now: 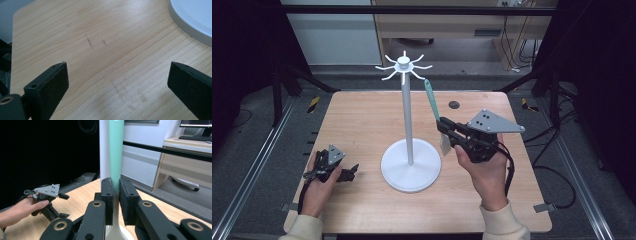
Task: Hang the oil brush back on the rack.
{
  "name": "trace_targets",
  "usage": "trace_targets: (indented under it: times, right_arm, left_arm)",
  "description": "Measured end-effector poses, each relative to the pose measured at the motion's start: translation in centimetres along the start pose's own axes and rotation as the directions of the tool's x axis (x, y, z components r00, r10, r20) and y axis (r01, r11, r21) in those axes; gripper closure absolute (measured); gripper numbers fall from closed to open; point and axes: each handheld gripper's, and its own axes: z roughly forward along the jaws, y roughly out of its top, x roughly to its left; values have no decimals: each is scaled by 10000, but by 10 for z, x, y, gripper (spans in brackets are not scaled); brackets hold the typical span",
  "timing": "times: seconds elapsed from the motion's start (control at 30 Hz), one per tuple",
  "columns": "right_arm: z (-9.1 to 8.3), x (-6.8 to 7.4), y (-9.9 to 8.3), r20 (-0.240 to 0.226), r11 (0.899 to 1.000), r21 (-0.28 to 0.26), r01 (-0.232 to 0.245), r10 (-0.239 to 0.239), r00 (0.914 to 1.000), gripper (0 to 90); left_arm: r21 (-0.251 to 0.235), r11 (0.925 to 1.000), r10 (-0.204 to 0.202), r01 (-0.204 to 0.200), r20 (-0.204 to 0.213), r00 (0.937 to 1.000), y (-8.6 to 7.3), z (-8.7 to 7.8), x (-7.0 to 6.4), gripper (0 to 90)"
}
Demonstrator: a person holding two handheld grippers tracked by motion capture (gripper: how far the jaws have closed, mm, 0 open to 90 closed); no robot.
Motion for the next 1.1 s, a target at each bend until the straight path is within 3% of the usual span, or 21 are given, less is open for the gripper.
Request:
trace_targets:
  times: [0.43,1.1]
  right_arm:
    - [-5,1,3,157,9996,-295,-7,12,9999,822]
    - [-7,6,9,10,9989,-437,161,-161,9999,821]
  left_arm:
    - [-16,10000,-16,16,-13,10000,0,0,1,29]
    - [-32,10000,-27,27,-28,10000,0,-1,1,29]
